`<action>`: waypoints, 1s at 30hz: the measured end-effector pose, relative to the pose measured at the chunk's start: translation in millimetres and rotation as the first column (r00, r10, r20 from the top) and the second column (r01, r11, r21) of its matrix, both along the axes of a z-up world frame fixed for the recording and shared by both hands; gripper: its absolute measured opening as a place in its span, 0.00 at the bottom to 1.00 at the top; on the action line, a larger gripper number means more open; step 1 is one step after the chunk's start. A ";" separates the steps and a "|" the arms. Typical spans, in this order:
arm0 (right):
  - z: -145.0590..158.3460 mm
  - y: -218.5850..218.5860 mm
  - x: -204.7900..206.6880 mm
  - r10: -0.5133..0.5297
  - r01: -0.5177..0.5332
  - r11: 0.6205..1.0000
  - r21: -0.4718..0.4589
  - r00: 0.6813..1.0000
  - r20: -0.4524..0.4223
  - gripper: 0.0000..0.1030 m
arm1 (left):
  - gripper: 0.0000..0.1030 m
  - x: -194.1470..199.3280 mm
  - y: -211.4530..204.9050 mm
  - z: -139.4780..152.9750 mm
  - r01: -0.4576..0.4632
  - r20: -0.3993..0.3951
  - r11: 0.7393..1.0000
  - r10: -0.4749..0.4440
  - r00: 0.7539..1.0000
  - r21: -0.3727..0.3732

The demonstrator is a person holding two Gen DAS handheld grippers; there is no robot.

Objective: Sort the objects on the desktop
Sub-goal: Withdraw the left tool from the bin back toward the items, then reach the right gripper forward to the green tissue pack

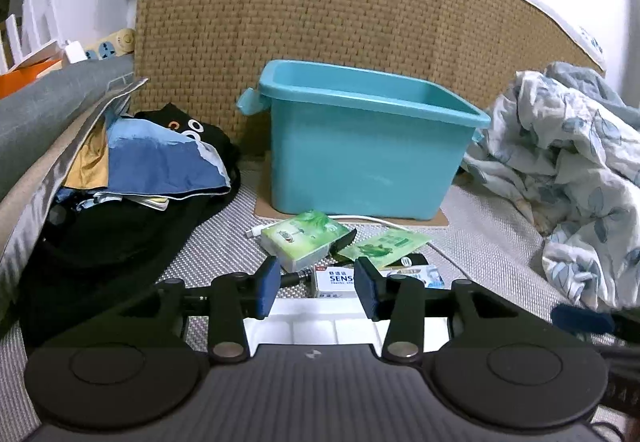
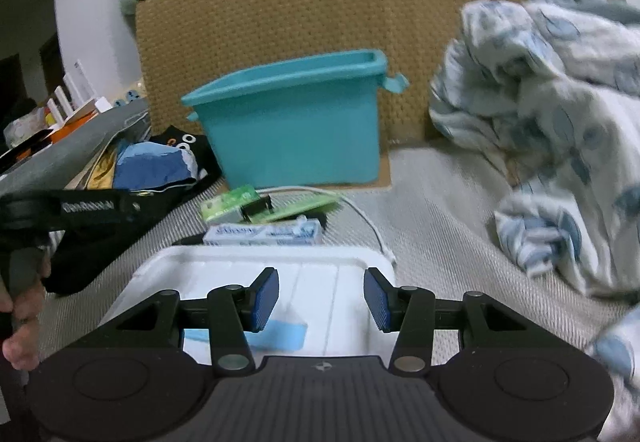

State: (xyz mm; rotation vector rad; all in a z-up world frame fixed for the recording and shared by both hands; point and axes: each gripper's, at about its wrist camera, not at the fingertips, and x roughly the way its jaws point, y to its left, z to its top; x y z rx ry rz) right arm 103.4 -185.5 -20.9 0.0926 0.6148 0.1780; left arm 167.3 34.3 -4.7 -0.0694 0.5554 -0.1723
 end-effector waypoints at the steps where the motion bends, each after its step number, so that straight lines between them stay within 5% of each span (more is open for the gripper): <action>1: 2.1 1.8 3.1 0.007 -0.007 1.000 -0.007 1.000 0.004 0.50 | 0.45 0.6 1.0 0.2 0.001 -0.002 1.000 -0.001 1.000 -0.001; 14: 17.4 22.9 52.8 0.089 -0.089 0.995 -0.036 0.996 0.016 0.50 | 0.48 10.8 17.4 -2.3 -0.045 -0.031 0.999 0.045 0.999 -0.013; 30: 8.0 60.9 113.6 0.245 -0.245 0.963 -0.112 0.970 -0.014 0.62 | 0.52 19.0 27.0 -5.2 -0.053 -0.076 0.995 0.047 0.996 -0.083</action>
